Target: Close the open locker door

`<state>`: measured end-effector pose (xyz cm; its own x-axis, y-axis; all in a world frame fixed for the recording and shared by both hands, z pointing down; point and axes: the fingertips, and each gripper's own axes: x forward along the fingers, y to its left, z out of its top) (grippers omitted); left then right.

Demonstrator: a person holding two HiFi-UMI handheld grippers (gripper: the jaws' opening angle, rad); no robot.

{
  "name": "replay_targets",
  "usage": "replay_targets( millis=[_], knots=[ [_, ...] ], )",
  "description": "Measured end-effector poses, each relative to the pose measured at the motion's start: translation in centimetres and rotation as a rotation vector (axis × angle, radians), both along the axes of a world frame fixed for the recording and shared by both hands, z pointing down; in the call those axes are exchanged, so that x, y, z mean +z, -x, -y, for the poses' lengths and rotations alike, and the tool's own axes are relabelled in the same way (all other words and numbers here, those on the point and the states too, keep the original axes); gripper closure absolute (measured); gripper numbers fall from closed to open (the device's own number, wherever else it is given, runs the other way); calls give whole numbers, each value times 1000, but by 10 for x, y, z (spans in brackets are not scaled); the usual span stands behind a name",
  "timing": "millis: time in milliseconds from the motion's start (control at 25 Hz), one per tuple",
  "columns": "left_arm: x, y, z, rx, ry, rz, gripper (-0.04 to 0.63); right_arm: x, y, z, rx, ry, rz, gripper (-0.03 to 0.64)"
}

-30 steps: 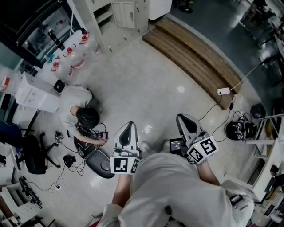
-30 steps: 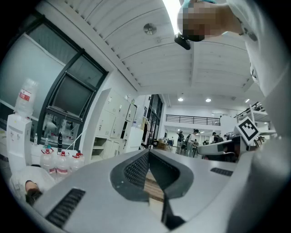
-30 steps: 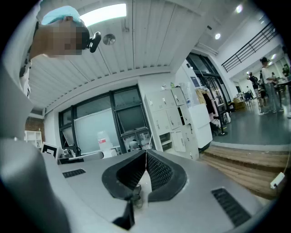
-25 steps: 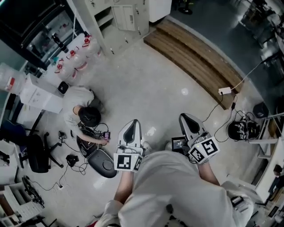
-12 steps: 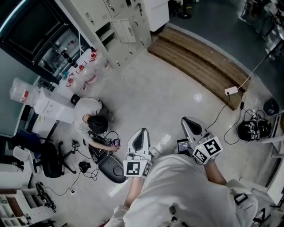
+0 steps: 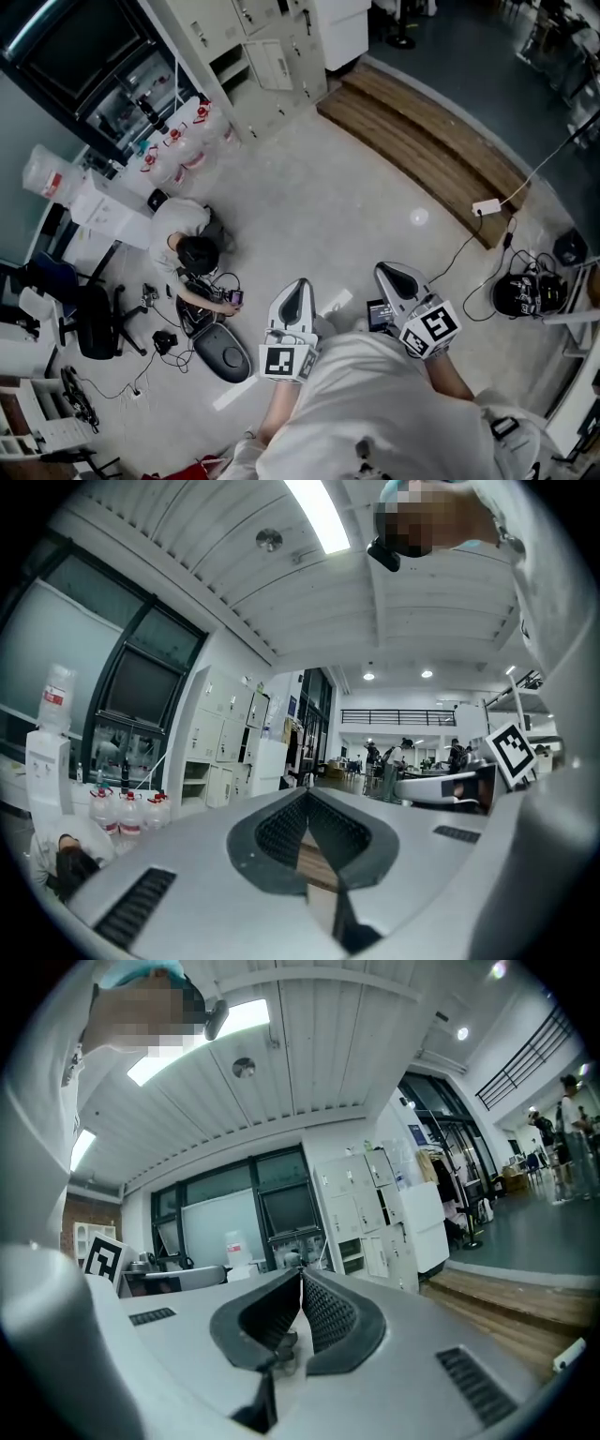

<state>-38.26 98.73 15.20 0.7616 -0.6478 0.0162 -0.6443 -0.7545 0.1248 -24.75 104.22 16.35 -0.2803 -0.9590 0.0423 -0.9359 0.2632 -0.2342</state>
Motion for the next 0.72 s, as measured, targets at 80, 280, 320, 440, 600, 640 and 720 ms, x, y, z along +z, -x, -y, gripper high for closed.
replay_targets(
  millis=[80,280,320,440,600,640,720],
  knots=[
    [4,-2,3,1,2,8,588,4,-1,4,-4,10,11,588],
    [4,-7,35,2,5,-1,588,9,-4,31,-1,25,13,588],
    [5,-9,45,7,4,-4,588,9,-6,38,6,25,7,588],
    [6,-19,77,29,1,-7,588,11,-15,68,37,37,12,588],
    [1,-32,122,54,1,-23,588,11,-27,109,64,61,20,588],
    [-2,-35,134,59,-4,-29,588,8,-30,120,69,57,5,588],
    [-5,-40,158,73,-9,-39,588,1,-35,143,84,47,-28,588]
  ],
)
